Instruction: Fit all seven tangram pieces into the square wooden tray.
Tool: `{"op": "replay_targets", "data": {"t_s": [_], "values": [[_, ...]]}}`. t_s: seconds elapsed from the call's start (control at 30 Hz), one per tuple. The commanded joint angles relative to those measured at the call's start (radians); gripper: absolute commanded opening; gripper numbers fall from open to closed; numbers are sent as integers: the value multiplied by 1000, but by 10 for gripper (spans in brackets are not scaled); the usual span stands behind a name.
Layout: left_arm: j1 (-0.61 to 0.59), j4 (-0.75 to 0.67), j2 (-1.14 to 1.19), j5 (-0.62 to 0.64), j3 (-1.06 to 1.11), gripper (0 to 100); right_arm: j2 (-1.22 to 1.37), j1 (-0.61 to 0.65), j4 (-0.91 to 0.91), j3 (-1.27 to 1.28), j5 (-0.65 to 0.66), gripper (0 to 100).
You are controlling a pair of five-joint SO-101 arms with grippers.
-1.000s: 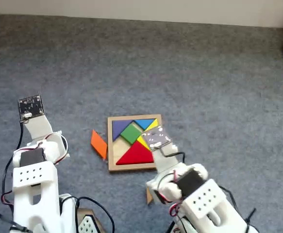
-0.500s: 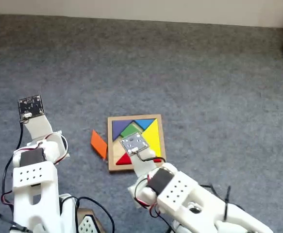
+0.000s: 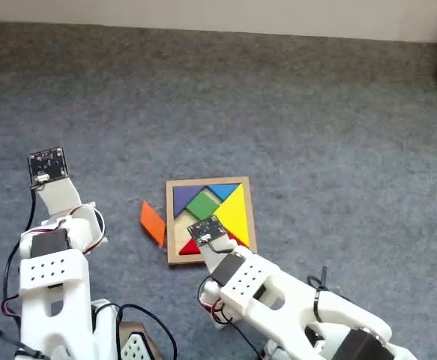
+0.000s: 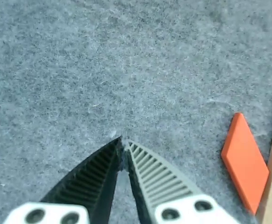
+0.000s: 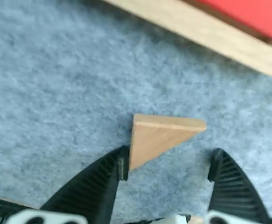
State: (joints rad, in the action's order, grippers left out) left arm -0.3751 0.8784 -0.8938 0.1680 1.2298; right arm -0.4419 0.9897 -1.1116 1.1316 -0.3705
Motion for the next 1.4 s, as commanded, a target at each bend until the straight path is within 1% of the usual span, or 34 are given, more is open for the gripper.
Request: {"op": "replay_targets", "data": {"t_s": [0.0,0.17,0.33,0.4,0.53,0.67,0.8,0.93,1.07,1.13,1.2,1.27,1.37], "values": [[-12,-11,-8,-6,-4,21,30,-94,70,-39,57,274],[-12,-11,-8,-6,-4,21,31,-188,160,-48,75,274],[-12,-11,-8,-6,-4,21,31,-237,160,-50,81,274],[-12,-11,-8,-6,-4,21,31,-252,159,-50,81,274],[-12,-14,-8,-6,-4,21,18,-243,147,-50,81,274],[-12,-14,-8,-6,-4,21,-67,-223,108,-94,83,274],[-12,-14,-8,-6,-4,21,-160,-231,94,-137,83,274],[-12,-14,-8,-6,-4,21,-262,-300,101,-157,86,274],[-12,-11,-8,-6,-4,21,-387,-421,101,-168,175,274],[-12,-11,-8,-6,-4,21,-452,-452,96,-163,209,274],[-12,-12,-8,-6,-4,21,-507,-455,90,-154,252,274],[-12,-12,-8,-6,-4,21,-547,-452,44,-119,299,274],[-12,-12,-8,-6,-4,21,-579,-395,-27,-87,376,274]]}}
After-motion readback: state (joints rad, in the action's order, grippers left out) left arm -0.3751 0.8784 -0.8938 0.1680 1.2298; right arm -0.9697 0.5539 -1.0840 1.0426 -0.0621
